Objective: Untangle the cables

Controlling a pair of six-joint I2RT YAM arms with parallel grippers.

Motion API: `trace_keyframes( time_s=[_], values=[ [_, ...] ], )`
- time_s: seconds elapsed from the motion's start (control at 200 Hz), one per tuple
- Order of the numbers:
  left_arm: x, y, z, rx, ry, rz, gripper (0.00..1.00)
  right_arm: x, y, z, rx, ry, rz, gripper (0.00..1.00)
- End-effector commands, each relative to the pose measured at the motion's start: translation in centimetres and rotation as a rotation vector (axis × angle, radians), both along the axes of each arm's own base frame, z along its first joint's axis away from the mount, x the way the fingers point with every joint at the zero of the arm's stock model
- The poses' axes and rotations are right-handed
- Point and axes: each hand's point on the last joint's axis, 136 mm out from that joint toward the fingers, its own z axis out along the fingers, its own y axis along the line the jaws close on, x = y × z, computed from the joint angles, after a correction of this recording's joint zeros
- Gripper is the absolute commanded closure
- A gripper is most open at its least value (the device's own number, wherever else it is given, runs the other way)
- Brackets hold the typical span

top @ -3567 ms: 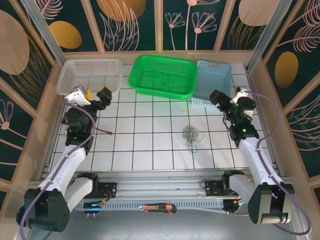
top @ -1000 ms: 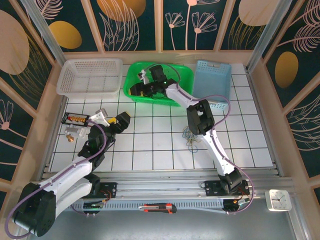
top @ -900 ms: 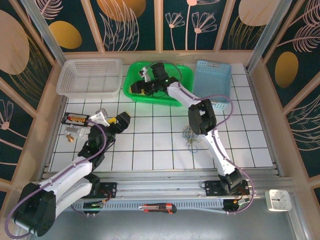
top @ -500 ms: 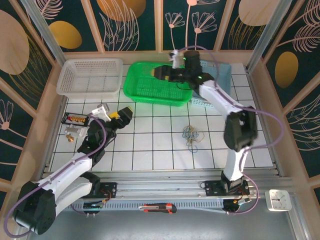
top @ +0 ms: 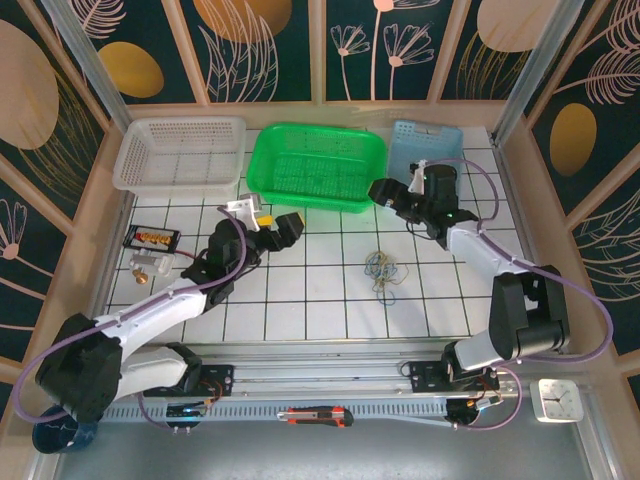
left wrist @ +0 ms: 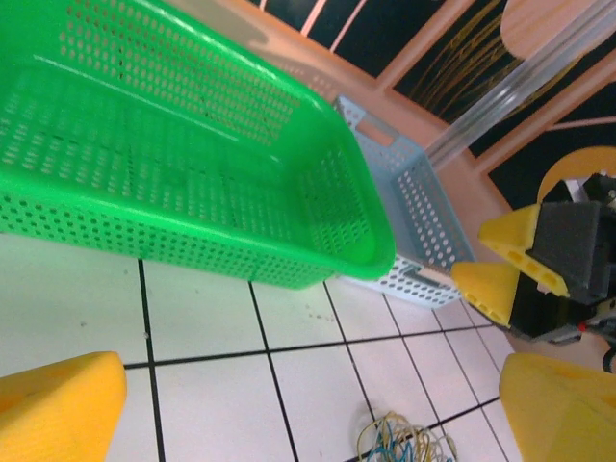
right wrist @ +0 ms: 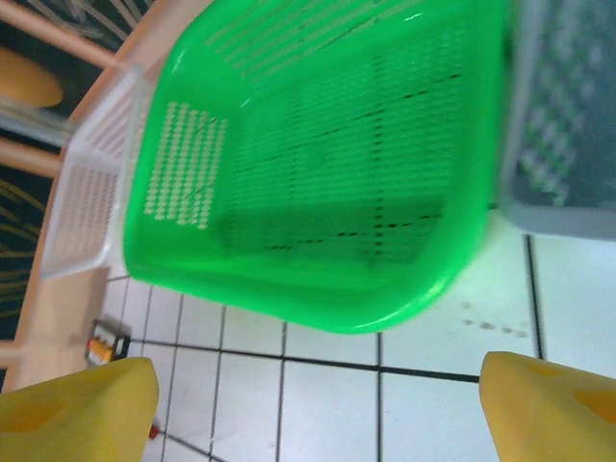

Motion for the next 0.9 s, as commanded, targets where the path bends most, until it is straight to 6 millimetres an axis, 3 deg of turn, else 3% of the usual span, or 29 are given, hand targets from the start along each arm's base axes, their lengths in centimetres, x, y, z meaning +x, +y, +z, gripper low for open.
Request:
trace_keyframes(
  time_s=[0.0, 0.305, 0.575, 0.656, 0.776, 0.896],
  values=[
    [0.2, -0.6, 1.1, -0.002, -0.027, -0.006, 0.01, 1.1, -2.1, -0.8, -0.019, -0.017, -0.085, 0.13],
    [-0.1, -0.1, 0.7, -0.011, -0.014, 0.015, 0.01, 3.8, -6.3, -4.7, -0.015, 0.06, -0.197, 0.14],
    [-0.2, -0.2, 0.3, -0.02, 0.001, 0.012, 0.01, 5.6, -12.3, -5.0, -0.029, 0.057, -0.325, 0.16],
    [-0.3, -0.1, 0.1, -0.02, 0.004, 0.014, 0.01, 5.1, -13.0, -4.5, -0.024, 0.051, -0.326, 0.16],
    [-0.1, -0.1, -0.2, -0.015, 0.011, 0.02, 0.01, 3.3, -11.9, -3.8, -0.008, 0.051, -0.28, 0.18],
    [0.0, -0.4, -0.4, -0.016, 0.021, 0.007, 0.01, 0.2, -10.8, -3.8, -0.007, 0.064, -0.271, 0.2]
  ],
)
